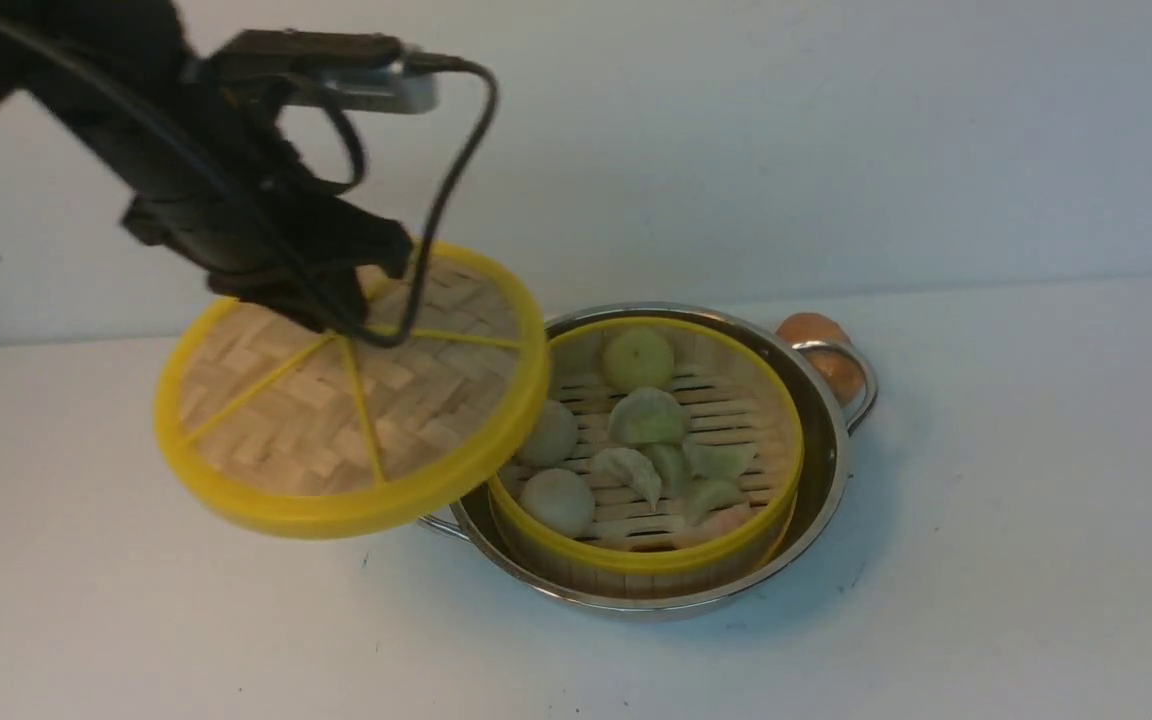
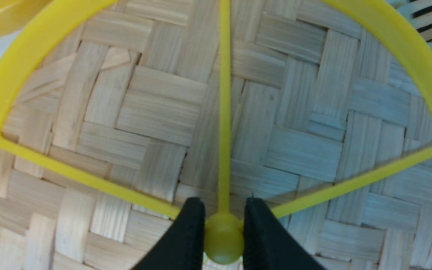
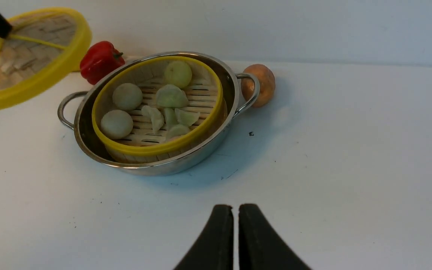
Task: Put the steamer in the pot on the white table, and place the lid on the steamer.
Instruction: 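Place the bamboo steamer lid onto the steamer basket in the pot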
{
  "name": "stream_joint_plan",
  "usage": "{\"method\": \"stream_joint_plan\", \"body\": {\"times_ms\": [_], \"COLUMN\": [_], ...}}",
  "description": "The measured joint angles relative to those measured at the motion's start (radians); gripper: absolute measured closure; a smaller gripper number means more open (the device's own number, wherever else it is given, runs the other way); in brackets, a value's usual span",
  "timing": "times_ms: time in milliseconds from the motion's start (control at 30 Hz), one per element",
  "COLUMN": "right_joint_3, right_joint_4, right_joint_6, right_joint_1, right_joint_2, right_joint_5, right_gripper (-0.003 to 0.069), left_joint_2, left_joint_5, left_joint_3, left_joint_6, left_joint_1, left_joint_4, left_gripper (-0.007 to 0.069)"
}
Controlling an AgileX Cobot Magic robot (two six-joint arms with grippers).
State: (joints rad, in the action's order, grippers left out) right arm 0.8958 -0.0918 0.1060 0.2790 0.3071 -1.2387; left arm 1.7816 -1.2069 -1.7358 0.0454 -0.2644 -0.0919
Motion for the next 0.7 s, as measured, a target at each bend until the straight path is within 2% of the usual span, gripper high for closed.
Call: {"method": "stream_joint_plan", "body": {"times_ms": [167,367,700], "right_joint_3": [0.0,0.0,0.0], "right_joint_4": [0.0,-0.012,-0.015], "right_joint_6": [0.0,0.001,0.011], "right_joint_1": [0.0,0.0,0.0], "right_joint_2": [0.0,0.0,0.0], "right_joint_5": [0.0,0.0,0.0], "right_gripper": [0.0615,0.0609,0.06], "left_joint_2": [0.192,0.392,0.455], "left_joint_5": [-0.007,-0.009,-0.011], "left_joint_3": [-0.24,-0.509,-0.563], "left_joint_6": [-0.011,-0.013,-0.013], "left_joint_1": [-0.123,-0.219,-0.25], "left_joint_4": [0.054,0.156,0.148], "left_gripper": [0.0505,0.0505,0.0505]}}
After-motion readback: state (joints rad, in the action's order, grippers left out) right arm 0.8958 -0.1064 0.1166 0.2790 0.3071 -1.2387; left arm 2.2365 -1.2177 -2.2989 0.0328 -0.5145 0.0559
